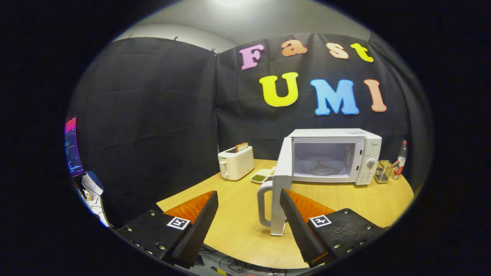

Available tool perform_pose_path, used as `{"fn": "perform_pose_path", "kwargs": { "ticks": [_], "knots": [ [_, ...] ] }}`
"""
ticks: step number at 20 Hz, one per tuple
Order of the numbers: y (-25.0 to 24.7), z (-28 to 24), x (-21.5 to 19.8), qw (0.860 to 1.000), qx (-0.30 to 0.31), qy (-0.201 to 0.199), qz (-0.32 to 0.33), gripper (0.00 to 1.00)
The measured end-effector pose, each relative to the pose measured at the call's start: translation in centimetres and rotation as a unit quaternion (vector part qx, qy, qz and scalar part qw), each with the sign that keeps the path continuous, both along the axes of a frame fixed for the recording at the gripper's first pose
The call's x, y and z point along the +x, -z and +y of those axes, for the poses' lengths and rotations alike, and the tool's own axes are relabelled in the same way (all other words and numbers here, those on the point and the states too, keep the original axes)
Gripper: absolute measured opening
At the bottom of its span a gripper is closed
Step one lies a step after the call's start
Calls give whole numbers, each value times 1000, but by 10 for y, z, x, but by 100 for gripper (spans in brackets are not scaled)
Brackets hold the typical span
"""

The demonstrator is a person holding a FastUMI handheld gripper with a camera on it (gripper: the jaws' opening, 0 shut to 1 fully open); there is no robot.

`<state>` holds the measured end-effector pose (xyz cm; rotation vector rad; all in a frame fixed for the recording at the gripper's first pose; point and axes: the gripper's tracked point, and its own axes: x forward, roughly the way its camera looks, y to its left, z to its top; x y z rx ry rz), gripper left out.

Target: Open the microwave, put the food inside, and close the microwave door.

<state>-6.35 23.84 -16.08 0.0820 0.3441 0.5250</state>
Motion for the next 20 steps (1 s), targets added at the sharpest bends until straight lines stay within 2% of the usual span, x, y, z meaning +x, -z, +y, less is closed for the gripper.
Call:
{"fn": "perform_pose_path", "kwargs": {
  "ticks": [10, 20],
  "knots": [
    [2, -117, 21, 995, -20, 100, 2, 98],
    [53, -218, 23, 978, -27, 198, 62, 98]
  ]
}}
